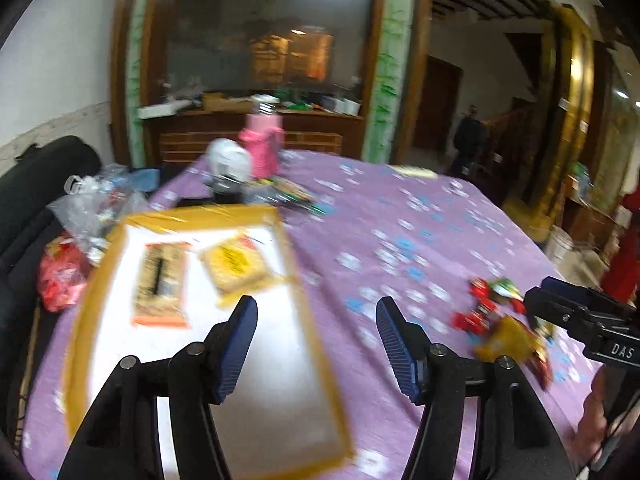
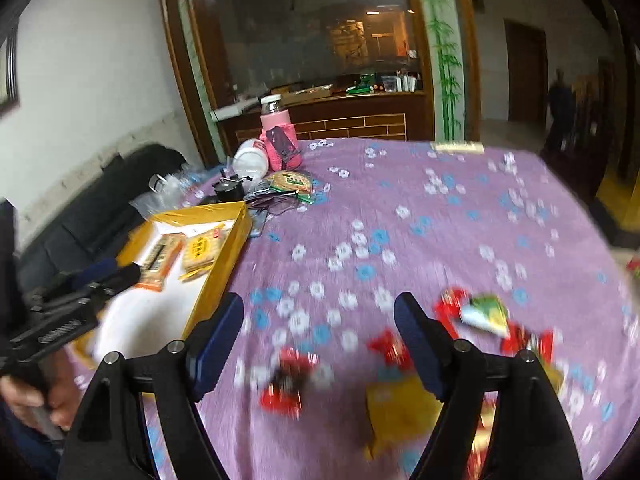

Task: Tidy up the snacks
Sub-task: 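Grasp a red wrapped candy with the left tool from the table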

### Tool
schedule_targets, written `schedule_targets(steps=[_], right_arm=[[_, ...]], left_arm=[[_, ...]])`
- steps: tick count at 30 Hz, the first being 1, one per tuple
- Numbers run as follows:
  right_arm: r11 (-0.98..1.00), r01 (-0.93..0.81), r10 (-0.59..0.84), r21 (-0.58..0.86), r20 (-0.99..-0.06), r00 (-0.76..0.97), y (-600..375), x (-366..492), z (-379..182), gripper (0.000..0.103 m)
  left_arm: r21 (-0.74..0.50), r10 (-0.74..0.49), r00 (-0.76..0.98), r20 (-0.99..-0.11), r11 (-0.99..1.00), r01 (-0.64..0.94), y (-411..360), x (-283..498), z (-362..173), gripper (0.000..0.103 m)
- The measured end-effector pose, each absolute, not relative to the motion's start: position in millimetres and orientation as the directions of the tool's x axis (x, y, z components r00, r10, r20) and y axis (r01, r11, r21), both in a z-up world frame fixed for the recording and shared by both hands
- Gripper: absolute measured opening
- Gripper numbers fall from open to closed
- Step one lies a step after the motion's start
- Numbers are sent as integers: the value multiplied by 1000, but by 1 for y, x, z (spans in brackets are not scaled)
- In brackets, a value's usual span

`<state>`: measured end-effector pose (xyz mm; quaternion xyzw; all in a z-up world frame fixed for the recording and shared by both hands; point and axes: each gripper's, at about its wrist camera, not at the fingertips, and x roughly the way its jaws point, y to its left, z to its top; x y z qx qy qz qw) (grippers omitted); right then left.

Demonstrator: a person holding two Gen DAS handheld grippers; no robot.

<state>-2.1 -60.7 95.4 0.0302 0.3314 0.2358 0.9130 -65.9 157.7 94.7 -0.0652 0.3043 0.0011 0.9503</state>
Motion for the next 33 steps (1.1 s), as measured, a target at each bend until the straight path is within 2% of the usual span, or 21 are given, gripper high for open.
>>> schedule_targets(steps=[3, 7, 8, 10, 12, 15, 19, 25, 27, 33], right_arm=[[923, -345, 374, 169, -596, 711, -89, -18, 84, 77], [931, -311, 362, 193, -610, 705, -111, -27, 63, 76], [928, -305, 372, 216, -608, 701, -117, -28, 56, 76], [931, -282, 366, 232, -594, 716, -126, -30, 48, 71], [926, -269, 378, 267, -596, 709, -135, -28, 41, 70], [899, -299, 431, 319, -533, 728, -146, -35, 46, 69], [889, -314, 451, 333, -521, 725, -147, -35, 46, 69], [882, -330, 465, 336, -510, 724, -146, -38, 48, 69], [878, -333, 472, 344, -509, 720, -147, -37, 48, 69], [870, -333, 485, 364, -509, 711, -150, -34, 47, 69]], left_arm=[[-117, -94, 787, -610, 993, 28, 131, -67, 85, 65], [-115, -140, 738, -660, 990, 86, 101, -61, 72, 65], [-111, -145, 728, -670, 989, 95, 94, -58, 69, 61], [-95, -139, 713, -687, 990, 101, 84, -56, 64, 54], [-88, -137, 694, -707, 990, 106, 74, -48, 59, 54], [-64, -121, 669, -733, 992, 110, 59, -38, 49, 53], [-25, -100, 633, -767, 992, 125, 43, -26, 32, 40], [-2, -65, 600, -798, 994, 106, 41, -14, 13, 39], [21, -50, 610, -790, 994, 109, 40, -13, 11, 34], [-67, -122, 598, -792, 991, 113, 48, -4, 10, 31]])
